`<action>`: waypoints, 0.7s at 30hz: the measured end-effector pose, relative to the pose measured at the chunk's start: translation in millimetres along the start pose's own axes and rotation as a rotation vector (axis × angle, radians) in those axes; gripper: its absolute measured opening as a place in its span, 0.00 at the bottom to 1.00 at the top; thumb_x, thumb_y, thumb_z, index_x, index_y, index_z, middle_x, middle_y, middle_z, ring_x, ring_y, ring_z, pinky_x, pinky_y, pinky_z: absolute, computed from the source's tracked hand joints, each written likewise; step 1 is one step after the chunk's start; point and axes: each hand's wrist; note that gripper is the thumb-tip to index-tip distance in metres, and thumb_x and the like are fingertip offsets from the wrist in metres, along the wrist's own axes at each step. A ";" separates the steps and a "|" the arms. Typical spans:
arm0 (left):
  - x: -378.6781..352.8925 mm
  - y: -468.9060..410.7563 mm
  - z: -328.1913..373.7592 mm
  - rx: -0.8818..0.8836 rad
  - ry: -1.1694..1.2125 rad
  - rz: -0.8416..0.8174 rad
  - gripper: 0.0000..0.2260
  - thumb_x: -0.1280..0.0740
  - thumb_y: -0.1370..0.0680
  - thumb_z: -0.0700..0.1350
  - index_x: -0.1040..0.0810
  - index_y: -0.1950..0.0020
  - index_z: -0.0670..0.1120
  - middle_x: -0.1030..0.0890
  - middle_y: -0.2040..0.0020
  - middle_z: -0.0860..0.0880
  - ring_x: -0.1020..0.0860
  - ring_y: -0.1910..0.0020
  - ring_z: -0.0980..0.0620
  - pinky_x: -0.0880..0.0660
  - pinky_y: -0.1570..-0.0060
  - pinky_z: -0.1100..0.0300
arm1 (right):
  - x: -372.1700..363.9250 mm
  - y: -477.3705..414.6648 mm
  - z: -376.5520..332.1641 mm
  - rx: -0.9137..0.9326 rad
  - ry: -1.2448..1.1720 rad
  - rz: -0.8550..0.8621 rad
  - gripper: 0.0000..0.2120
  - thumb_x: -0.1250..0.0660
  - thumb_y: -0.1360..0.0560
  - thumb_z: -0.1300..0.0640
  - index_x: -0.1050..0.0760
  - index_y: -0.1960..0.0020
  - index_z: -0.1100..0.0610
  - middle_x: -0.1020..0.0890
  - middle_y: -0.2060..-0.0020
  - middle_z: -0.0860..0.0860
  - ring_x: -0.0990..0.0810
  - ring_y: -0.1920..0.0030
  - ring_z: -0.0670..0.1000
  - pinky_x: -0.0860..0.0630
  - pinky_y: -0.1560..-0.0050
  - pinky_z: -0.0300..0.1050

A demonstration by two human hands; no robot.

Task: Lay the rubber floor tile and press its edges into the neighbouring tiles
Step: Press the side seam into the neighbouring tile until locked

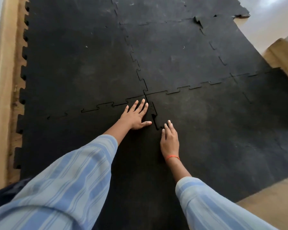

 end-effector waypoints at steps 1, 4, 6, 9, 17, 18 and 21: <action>1.4 0.5 1.7 0.014 0.001 -0.019 0.38 0.49 0.22 0.67 0.67 0.23 0.52 0.70 0.24 0.53 0.66 0.24 0.49 0.61 0.26 0.44 | -2.8 20.4 3.5 0.012 0.033 0.048 0.18 0.41 0.19 0.61 0.30 0.31 0.65 0.32 0.28 0.58 0.34 0.28 0.57 0.38 0.27 0.47; 7.4 1.6 5.9 0.044 0.014 -0.055 0.40 0.48 0.23 0.67 0.68 0.23 0.52 0.72 0.24 0.53 0.67 0.24 0.49 0.60 0.26 0.42 | -7.3 68.9 12.8 0.035 0.211 0.204 0.16 0.32 0.24 0.62 0.24 0.38 0.67 0.21 0.38 0.61 0.21 0.41 0.61 0.23 0.39 0.54; 9.2 4.2 8.8 0.051 0.012 -0.067 0.40 0.48 0.23 0.67 0.68 0.23 0.52 0.71 0.24 0.54 0.66 0.24 0.48 0.58 0.26 0.41 | -6.9 93.4 14.6 -0.019 0.270 0.248 0.18 0.29 0.27 0.59 0.22 0.39 0.65 0.19 0.41 0.60 0.19 0.46 0.61 0.20 0.46 0.55; 10.0 8.6 12.7 0.071 0.009 -0.077 0.40 0.48 0.23 0.67 0.68 0.23 0.52 0.71 0.24 0.53 0.66 0.23 0.48 0.57 0.26 0.40 | -5.3 128.6 15.5 -0.126 0.297 0.243 0.24 0.31 0.25 0.54 0.28 0.32 0.62 0.22 0.38 0.59 0.21 0.40 0.60 0.23 0.40 0.56; 14.6 13.4 23.7 0.127 0.024 -0.111 0.39 0.48 0.22 0.65 0.69 0.23 0.51 0.73 0.25 0.53 0.67 0.24 0.47 0.55 0.26 0.39 | -3.9 191.4 10.1 -0.760 0.167 0.187 0.51 0.46 0.30 0.29 0.52 0.24 0.67 0.50 0.24 0.66 0.52 0.23 0.63 0.53 0.23 0.55; 14.6 14.2 26.2 0.133 0.031 -0.114 0.39 0.48 0.21 0.65 0.69 0.23 0.50 0.73 0.25 0.52 0.67 0.24 0.46 0.55 0.26 0.38 | -3.1 194.0 8.7 -0.816 0.127 0.185 0.52 0.43 0.30 0.30 0.53 0.24 0.66 0.52 0.24 0.67 0.54 0.23 0.63 0.54 0.23 0.55; 12.4 16.5 32.3 0.146 0.038 -0.105 0.38 0.49 0.21 0.64 0.68 0.23 0.48 0.72 0.24 0.51 0.67 0.24 0.45 0.54 0.27 0.37 | 0.0 197.1 6.6 -0.955 -0.010 0.217 0.55 0.35 0.32 0.32 0.56 0.23 0.66 0.55 0.24 0.67 0.57 0.23 0.64 0.56 0.24 0.56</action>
Point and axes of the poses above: each hand's wrist, its own y-axis away from the middle knuckle, its own x-axis out of the back of the hand, z = x × y
